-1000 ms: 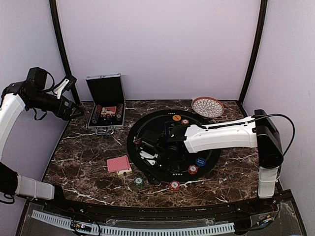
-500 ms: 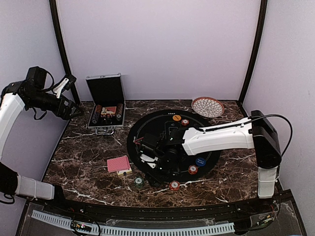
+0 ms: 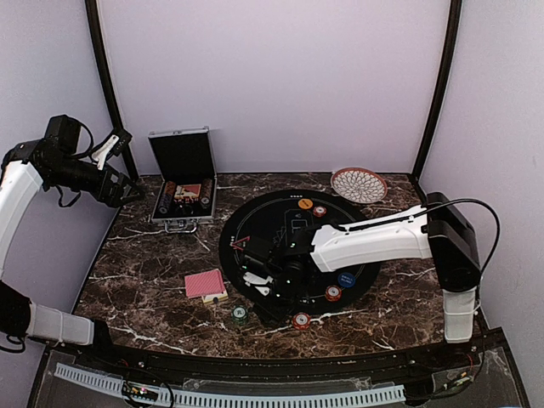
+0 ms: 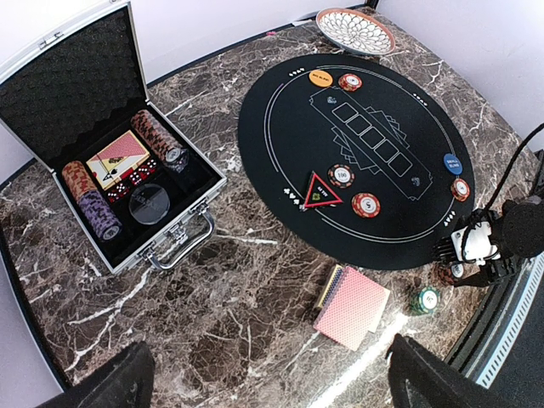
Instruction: Distribute texas hold em gaming equipment
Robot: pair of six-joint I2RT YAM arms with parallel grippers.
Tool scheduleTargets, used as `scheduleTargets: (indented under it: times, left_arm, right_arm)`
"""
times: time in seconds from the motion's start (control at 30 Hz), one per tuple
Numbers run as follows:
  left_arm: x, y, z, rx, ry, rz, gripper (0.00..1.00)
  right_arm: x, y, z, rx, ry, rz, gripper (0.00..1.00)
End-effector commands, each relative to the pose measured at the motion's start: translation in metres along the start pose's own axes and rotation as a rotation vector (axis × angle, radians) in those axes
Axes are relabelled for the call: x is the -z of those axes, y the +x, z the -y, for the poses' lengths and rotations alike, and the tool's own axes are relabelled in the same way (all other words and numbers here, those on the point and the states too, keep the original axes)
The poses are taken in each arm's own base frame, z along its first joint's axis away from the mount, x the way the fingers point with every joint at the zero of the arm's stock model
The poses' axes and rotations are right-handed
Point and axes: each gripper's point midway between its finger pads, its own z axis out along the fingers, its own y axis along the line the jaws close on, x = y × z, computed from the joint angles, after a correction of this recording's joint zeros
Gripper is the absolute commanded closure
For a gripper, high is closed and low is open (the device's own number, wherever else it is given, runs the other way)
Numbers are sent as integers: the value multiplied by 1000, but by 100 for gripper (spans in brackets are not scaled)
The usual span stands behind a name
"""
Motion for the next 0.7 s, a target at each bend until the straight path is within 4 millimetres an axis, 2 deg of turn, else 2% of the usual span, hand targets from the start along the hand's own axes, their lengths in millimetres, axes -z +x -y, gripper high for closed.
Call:
scheduleTargets:
  times: [0.0,0.4,0.67]
  left_arm:
    - [11,-6,8,-25,3,21,1]
    - [11,-7,8,-25,3,24,1]
    - [11,-6,8,-23,4,22,1]
  right_arm:
    - [-8,3,-7,17,-12,-13,38]
    - [-4,0,-9,18,-15,-3,55]
    - [6,-3,-13,25,-15,8,61]
